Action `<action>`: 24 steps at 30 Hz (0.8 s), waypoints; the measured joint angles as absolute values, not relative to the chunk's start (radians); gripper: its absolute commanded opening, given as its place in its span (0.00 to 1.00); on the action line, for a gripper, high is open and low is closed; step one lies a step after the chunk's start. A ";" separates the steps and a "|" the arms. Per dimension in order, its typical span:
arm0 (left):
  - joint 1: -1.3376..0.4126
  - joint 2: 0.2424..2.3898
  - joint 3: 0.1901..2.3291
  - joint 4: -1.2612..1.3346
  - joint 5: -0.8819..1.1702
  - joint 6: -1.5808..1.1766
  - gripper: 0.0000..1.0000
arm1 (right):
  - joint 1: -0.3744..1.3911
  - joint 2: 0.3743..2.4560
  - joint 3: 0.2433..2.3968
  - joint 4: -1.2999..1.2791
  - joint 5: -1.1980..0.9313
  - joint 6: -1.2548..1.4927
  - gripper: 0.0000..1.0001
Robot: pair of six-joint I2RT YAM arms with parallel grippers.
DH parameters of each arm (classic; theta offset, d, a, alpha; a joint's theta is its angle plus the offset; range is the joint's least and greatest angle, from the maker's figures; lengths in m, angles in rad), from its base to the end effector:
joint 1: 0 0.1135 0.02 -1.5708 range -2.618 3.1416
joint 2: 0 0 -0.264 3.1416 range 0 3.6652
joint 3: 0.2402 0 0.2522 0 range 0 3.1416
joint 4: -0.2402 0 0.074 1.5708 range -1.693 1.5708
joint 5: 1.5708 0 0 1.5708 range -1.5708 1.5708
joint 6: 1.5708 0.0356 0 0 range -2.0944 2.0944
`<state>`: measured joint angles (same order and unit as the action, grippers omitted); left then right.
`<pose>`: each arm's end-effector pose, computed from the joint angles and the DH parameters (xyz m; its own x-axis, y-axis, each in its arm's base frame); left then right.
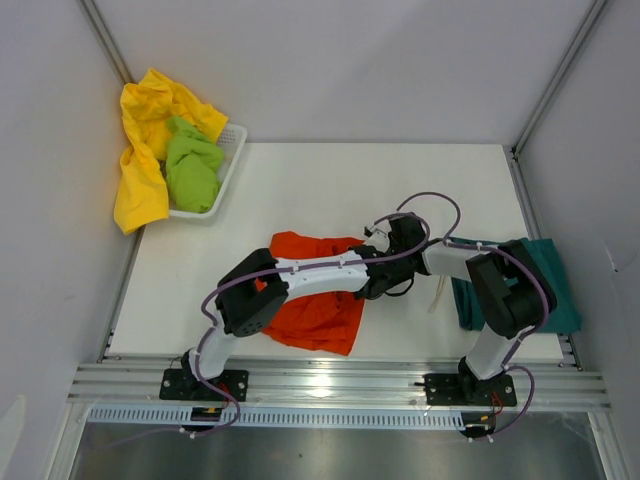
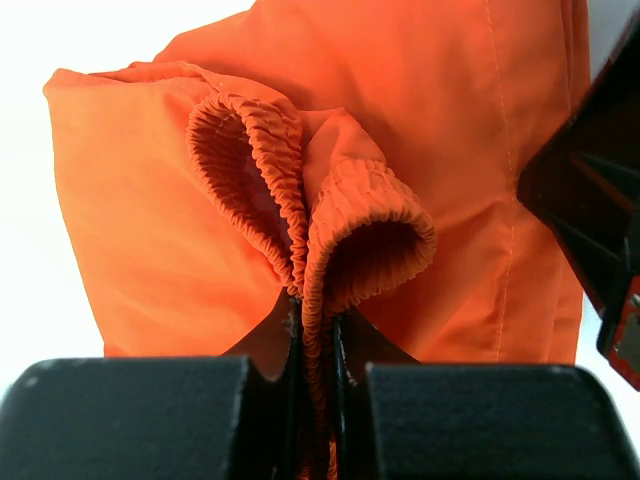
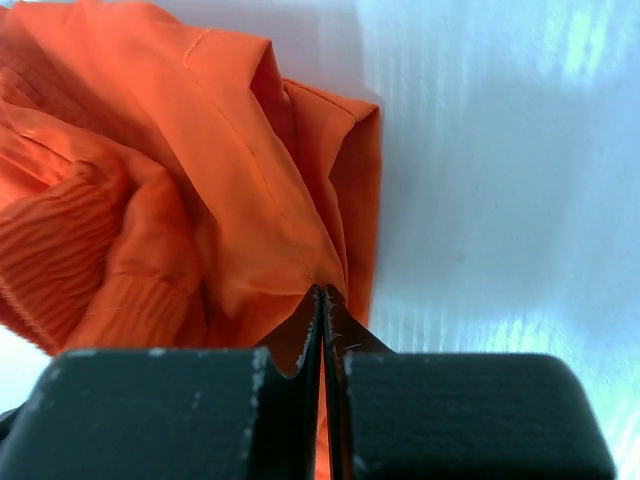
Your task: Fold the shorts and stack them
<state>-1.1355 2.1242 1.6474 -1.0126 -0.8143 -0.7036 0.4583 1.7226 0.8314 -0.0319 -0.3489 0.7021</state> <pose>0.1972 -0.3626 0.1809 -0.7070 0.4672 -0.5309 0.1837 0.8463 0.5001 0.2864 0.1549 0.1359 -0.9340 0.2160 -0.2846 0.0032 0.8016 0.5978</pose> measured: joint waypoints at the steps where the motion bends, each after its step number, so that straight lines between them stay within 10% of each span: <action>1: -1.137 2.133 1.649 -1.016 -0.818 -0.701 0.08 | 0.457 1.728 0.831 -0.022 -0.355 0.702 0.00; 17: -1.211 2.162 1.653 -0.995 -0.862 -0.679 0.15 | 0.425 1.831 0.897 0.051 -0.461 0.701 0.00; 24: -1.211 2.174 1.666 -1.005 -0.881 -0.675 0.73 | 0.414 1.832 0.899 0.049 -0.461 0.691 0.00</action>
<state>-1.2110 2.1742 1.6665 -1.0054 -0.8810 -0.6754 0.4141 1.8320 0.8993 0.0494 -0.4614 0.6907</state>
